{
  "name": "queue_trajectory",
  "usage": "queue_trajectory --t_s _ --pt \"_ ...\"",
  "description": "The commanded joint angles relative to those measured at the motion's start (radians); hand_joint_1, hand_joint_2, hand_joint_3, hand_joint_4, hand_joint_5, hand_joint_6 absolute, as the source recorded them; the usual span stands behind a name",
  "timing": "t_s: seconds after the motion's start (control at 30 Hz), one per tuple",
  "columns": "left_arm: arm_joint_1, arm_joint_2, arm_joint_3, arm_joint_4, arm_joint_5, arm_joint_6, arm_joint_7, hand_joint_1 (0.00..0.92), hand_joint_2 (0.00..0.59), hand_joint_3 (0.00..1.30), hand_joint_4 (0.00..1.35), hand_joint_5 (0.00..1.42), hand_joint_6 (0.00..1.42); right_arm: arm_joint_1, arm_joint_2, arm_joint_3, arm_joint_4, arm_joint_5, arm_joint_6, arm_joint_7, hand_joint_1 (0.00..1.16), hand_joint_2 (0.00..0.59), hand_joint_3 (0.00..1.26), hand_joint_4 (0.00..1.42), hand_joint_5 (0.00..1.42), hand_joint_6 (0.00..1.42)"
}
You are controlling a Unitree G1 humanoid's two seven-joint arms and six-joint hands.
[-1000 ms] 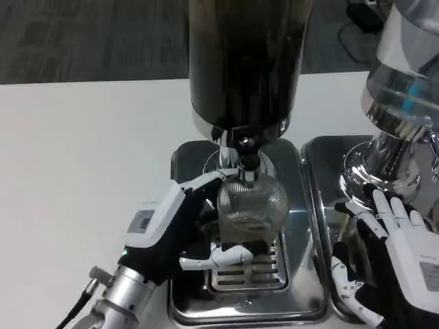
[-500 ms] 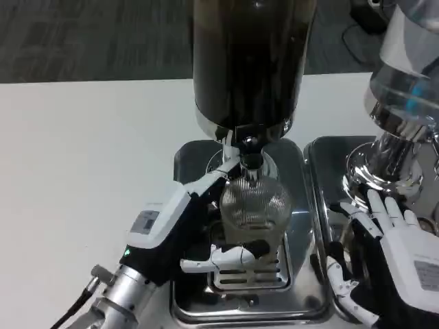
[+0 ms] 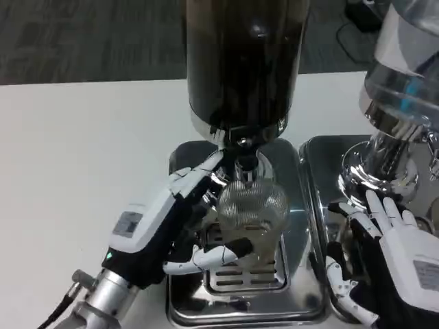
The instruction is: Grasp the cup under the faucet to collect the drink, then remove the cup.
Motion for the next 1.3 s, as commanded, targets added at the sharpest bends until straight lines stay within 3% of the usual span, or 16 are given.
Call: queue_trajectory --t_s 0.03,0.13,0.27,0.4,0.6,0.67,0.77,0.93,1.07,1.17,1.3 --pt "0.05 0.03 0.037 -0.031 -0.033 -0.024 0.019 0.139 0.069 0.16 0.19 0.43 0.25 -0.009 -0.014 -0.006 0.009 0.014 -0.015 -0.006 0.36 0.522 0.22 0.0 0.0 0.0" --pt "0.062 0.033 0.053 -0.04 -0.037 -0.032 0.017 0.139 0.069 0.21 0.24 0.44 0.27 -0.012 -0.02 -0.007 0.01 0.019 -0.017 -0.005 0.36 0.519 0.22 0.0 0.0 0.0" --pt "0.09 0.038 0.083 -0.06 -0.061 -0.051 0.003 0.052 0.056 0.29 0.3 0.48 0.29 -0.02 -0.022 -0.007 0.014 0.031 -0.015 -0.008 0.36 0.517 0.22 0.0 0.0 0.0" --pt "0.127 0.049 0.114 -0.104 -0.076 -0.042 0.008 0.029 0.052 0.3 0.31 0.48 0.29 -0.025 -0.027 -0.009 0.016 0.027 -0.014 -0.015 0.35 0.516 0.23 0.0 0.0 0.0" --pt "0.203 0.069 0.207 -0.222 -0.133 -0.015 -0.028 0.0 0.026 0.23 0.24 0.4 0.17 -0.025 -0.046 -0.022 0.003 0.027 -0.013 -0.003 0.34 0.515 0.23 0.0 0.0 0.0" --pt "0.22 0.081 0.232 -0.249 -0.179 -0.027 -0.075 0.0 0.027 0.13 0.11 0.3 0.1 -0.021 -0.061 -0.024 -0.005 0.027 -0.017 0.01 0.34 0.512 0.23 0.0 0.0 0.0" --pt "0.244 0.091 0.264 -0.297 -0.242 -0.041 -0.15 0.0 0.045 0.05 0.01 0.19 0.01 -0.019 -0.09 -0.035 0.002 0.027 -0.037 0.002 0.34 0.509 0.23 0.0 0.0 0.0" --pt "0.276 0.111 0.32 -0.378 -0.336 -0.067 -0.26 0.0 0.081 0.0 0.0 0.12 0.0 -0.017 -0.139 -0.043 0.008 0.023 -0.062 0.019 0.34 0.506 0.17 0.0 0.0 0.0" --pt "0.282 0.115 0.341 -0.437 -0.457 -0.098 -0.387 0.0 0.111 0.0 0.0 0.08 0.0 -0.02 -0.157 -0.052 0.021 0.037 -0.069 0.023 0.33 0.506 0.15 0.0 0.0 0.0" --pt "0.275 0.116 0.331 -0.485 -0.604 -0.124 -0.514 0.0 0.113 0.0 0.0 0.05 0.0 -0.025 -0.165 -0.052 0.03 0.034 -0.073 0.02 0.33 0.506 0.15 0.0 0.0 0.0" --pt "0.268 0.13 0.316 -0.57 -0.804 -0.095 -0.724 0.0 0.118 0.0 0.0 0.03 0.0 -0.027 -0.175 -0.049 0.046 0.031 -0.079 0.015 0.35 0.497 0.11 0.0 0.0 0.0"
